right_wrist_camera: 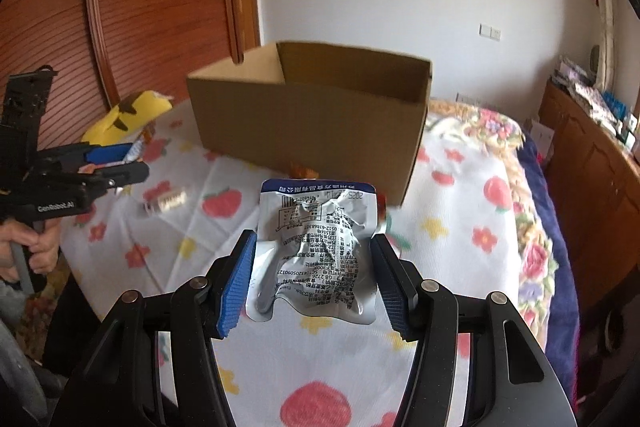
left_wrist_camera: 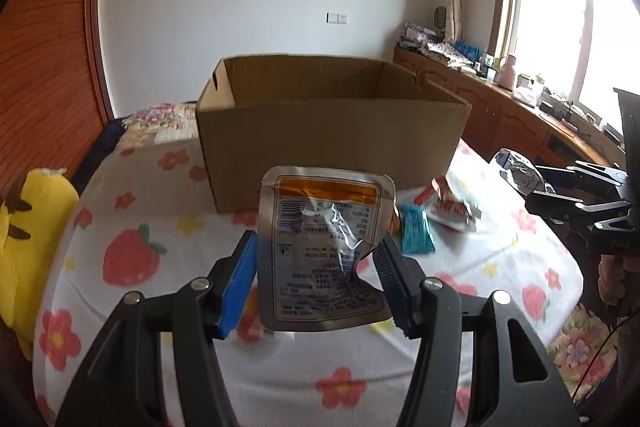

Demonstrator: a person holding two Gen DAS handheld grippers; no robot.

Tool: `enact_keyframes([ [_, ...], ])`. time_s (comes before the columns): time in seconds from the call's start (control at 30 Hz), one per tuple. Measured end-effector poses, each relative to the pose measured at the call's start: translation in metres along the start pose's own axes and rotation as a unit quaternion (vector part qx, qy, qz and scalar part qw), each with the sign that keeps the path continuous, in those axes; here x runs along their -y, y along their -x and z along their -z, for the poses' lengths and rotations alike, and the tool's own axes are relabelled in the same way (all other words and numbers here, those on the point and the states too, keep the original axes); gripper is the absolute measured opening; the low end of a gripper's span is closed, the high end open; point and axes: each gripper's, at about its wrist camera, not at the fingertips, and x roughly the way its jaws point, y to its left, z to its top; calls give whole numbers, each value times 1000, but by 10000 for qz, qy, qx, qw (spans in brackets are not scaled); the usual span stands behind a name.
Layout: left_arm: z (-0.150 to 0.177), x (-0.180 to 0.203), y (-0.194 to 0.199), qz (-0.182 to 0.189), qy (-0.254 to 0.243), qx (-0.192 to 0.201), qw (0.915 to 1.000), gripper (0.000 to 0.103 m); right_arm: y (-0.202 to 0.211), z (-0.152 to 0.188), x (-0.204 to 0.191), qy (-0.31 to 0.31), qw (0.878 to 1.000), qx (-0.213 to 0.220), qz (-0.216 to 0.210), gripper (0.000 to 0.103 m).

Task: Organize snacks
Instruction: 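Carry both held packs up over the box with both tools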

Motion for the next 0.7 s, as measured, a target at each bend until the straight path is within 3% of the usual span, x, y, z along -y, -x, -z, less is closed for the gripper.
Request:
enact_keyframes([
  [0.43, -77, -11, -30, -12, -94, 473, 9988, 58, -22, -71, 10, 199, 9983, 524, -130, 59],
  [0.7, -115, -27, -71, -153, -111, 523, 9985, 58, -58, -108, 26, 173, 9972, 708, -151, 59],
])
